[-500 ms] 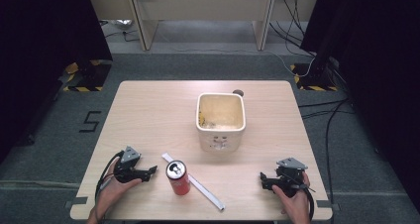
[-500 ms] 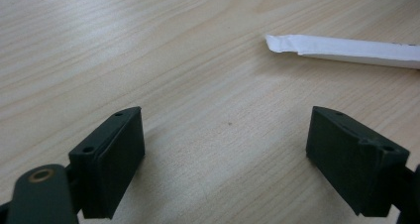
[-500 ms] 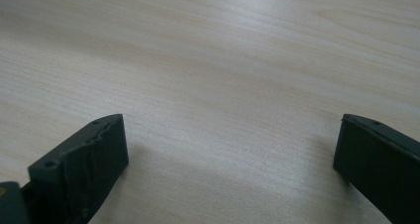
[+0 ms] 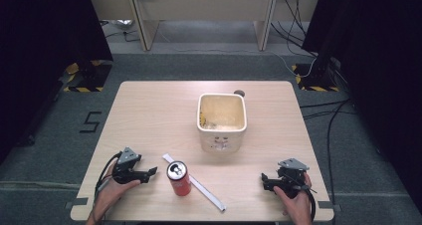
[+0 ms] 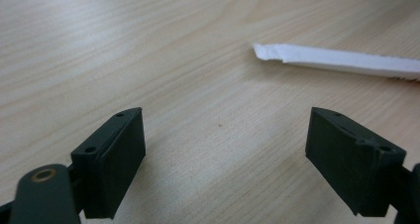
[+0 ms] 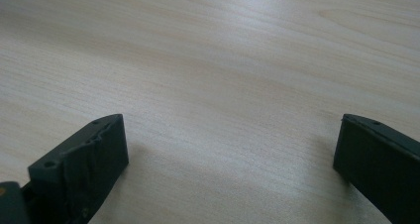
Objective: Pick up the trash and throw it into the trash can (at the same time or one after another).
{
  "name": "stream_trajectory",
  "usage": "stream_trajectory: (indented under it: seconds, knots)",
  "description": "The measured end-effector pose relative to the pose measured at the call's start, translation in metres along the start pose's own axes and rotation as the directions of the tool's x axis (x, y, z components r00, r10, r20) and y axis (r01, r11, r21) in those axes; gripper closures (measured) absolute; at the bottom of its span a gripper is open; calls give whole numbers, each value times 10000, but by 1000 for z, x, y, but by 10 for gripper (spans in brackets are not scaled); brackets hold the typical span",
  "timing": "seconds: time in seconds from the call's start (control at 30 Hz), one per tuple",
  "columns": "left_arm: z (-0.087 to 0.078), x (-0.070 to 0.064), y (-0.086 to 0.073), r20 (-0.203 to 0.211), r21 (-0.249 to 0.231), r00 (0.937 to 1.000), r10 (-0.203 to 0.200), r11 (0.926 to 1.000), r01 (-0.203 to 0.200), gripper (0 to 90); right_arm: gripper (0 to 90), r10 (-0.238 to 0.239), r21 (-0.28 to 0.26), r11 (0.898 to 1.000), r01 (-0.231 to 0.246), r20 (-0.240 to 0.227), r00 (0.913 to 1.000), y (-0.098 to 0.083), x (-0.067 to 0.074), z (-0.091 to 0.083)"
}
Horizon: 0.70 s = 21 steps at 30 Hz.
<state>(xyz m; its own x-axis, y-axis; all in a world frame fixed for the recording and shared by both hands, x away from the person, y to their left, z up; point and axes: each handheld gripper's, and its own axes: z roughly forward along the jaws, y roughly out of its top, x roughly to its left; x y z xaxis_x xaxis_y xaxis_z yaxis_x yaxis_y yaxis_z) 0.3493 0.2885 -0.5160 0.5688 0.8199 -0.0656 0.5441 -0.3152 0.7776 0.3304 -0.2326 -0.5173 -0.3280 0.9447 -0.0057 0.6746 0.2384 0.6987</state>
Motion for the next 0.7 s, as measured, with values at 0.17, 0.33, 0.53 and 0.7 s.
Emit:
stream_trajectory:
  seconds: [0.17, 0.33, 0.53, 0.7]
  knots:
    - [-10, -8, 5, 253, -279, 9996, 111, 9996, -104, 155, 5, -31, -6, 10000, 31, -14, 10000, 0, 0, 0]
    - [-17, -17, 3, 476, -330, 9988, 135, 9994, -120, 156, 5, -28, -3, 10000, 28, -25, 10000, 0, 0, 0]
    - [-28, -28, 1, 727, -487, 9971, 213, 9987, -178, 155, 5, -33, -5, 10000, 33, -30, 10000, 0, 0, 0]
    - [-37, -38, 1, 878, -616, 9953, 411, 9975, -357, 155, 5, -30, -5, 10000, 30, -31, 10000, 0, 0, 0]
